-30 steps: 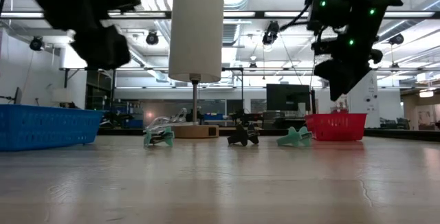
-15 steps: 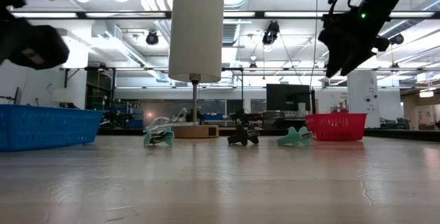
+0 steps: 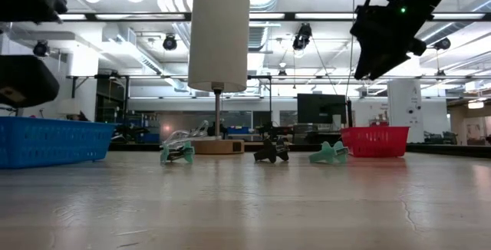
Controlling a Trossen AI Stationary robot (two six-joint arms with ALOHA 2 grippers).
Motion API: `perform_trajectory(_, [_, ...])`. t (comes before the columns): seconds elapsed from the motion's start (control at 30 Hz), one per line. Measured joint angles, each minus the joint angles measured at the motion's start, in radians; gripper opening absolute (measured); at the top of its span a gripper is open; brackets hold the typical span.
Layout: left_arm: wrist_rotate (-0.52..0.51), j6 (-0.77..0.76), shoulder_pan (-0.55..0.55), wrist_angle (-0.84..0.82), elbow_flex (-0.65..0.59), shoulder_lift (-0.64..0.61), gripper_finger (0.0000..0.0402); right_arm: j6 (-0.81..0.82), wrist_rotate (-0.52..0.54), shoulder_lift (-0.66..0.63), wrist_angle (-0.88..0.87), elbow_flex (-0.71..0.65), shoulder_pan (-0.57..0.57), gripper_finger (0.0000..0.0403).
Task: Pick and place Stapler, Stapler remover, tape
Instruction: Put the blue tape into the red bin
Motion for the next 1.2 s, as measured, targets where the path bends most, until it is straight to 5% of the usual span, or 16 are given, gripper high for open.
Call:
perform_trajectory(0.53, [-0.001, 0.016, -0.02, -0.004, 0.064, 0.136, 0.0166, 0.003, 0.003, 0.007, 0.017, 0.0, 0.005, 0.026])
perform_trajectory(0.93, [-0.051, 0.08, -0.017, -0.008, 0.064, 0.128, 0.0038, -0.023, -0.002, 0.007, 0.15, 0.0, 0.101, 0.0254])
perform_trajectory(1.2, [-0.336, 0.16, -0.009, -0.008, 0.064, 0.125, 0.0064, -0.241, -0.007, 0.02, 0.37, -0.004, 0.248, 0.0251])
